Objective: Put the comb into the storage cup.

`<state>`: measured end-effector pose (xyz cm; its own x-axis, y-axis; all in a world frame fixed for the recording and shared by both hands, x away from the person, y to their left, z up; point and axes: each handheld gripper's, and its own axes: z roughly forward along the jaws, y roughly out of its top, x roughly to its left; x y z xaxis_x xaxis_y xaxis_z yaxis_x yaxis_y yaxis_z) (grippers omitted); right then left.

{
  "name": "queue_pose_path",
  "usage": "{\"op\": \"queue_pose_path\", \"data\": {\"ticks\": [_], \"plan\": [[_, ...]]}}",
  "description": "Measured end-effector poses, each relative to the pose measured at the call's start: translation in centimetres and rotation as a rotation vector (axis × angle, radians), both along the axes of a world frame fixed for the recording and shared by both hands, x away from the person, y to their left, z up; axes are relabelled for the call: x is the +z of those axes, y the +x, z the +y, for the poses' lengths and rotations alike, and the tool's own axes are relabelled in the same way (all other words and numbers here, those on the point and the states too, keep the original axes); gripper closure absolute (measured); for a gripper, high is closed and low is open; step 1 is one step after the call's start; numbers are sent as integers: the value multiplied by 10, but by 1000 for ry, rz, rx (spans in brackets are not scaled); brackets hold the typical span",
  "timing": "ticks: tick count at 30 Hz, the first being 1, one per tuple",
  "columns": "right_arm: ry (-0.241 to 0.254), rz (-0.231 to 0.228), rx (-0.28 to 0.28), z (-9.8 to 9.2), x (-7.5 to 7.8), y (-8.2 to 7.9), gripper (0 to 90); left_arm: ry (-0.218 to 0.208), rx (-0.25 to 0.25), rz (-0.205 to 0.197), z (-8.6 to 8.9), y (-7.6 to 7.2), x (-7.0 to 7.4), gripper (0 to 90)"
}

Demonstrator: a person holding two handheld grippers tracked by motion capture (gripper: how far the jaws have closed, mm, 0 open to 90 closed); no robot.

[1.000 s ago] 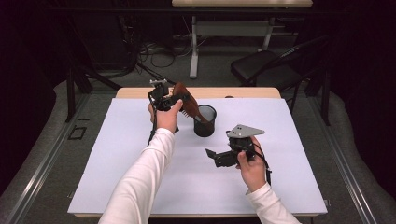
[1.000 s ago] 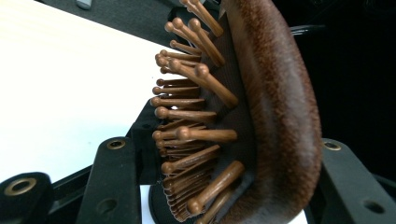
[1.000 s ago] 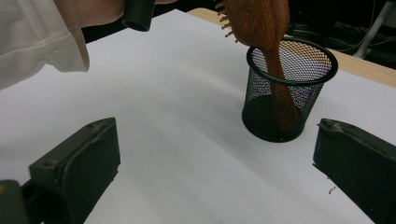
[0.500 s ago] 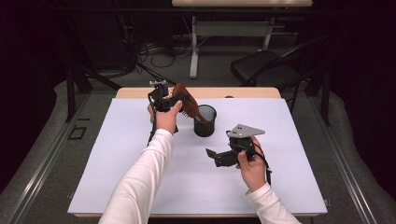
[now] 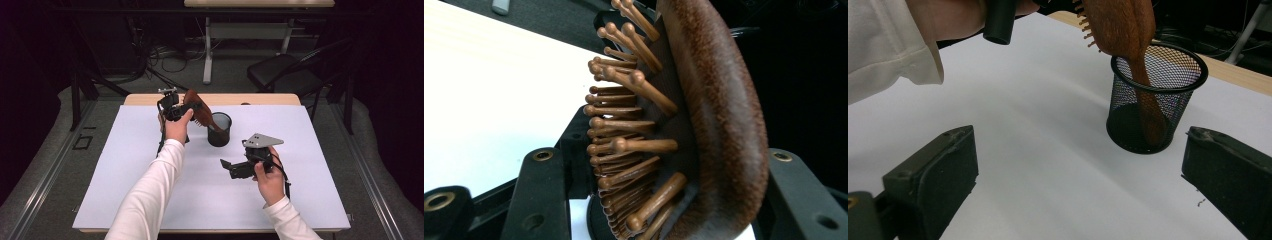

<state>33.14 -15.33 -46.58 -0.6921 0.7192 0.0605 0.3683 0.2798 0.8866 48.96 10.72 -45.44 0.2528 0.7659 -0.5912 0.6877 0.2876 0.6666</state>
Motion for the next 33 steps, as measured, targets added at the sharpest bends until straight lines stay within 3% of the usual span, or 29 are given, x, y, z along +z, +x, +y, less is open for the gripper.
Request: {"op": "queue_pose_path", "data": {"ticks": [33], "plan": [[-3,1,2,1,-1,0,17,-11,-5,8,1,3,-2,438]]}}
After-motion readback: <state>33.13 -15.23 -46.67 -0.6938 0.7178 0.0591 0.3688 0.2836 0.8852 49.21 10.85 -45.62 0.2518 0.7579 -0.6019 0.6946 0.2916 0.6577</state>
